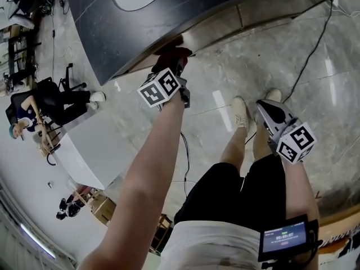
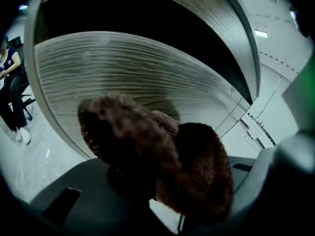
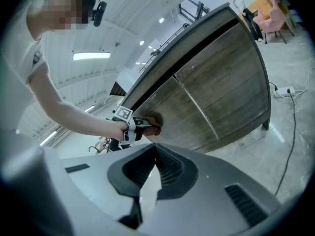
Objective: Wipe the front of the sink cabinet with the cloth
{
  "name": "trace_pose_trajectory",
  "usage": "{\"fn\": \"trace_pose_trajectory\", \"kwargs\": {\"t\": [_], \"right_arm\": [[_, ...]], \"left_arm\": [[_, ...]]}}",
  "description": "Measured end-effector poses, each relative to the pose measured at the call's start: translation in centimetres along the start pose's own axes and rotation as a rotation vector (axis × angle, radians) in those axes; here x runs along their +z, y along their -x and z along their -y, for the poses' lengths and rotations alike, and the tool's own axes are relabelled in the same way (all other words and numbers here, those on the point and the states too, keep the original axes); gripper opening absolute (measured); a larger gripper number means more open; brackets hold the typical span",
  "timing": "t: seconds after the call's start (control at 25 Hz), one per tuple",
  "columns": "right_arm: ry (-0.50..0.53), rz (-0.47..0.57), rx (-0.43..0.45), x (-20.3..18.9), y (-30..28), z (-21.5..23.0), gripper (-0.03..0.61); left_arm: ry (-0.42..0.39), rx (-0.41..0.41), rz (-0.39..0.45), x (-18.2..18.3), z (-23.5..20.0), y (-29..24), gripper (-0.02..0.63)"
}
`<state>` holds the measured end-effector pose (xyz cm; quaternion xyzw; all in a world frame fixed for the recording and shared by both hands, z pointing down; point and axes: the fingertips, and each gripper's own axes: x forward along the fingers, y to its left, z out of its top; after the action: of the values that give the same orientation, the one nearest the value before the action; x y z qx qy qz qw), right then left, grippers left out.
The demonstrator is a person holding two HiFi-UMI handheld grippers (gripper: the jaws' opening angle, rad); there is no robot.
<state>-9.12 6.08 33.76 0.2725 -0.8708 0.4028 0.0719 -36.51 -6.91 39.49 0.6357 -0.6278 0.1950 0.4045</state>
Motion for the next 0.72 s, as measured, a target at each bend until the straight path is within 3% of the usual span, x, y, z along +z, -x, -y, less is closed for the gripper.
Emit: {"fn": "trace_pose_trajectory", "kwargs": {"t": [0.32,0.72], "right_arm": [[-0.017,0.038,-0.024,0.9,0.5,1.1,0.012],[-0.054,0.052,-0.050,1.6,4.6,5.9,0.012]], "left_arm": [[-0.059,-0.076,-0.038,-0.1,4.5,-2.4,0.123],[-0.087,-0.187,-0.052,-0.4,14.5,-6.9,0.123]]}}
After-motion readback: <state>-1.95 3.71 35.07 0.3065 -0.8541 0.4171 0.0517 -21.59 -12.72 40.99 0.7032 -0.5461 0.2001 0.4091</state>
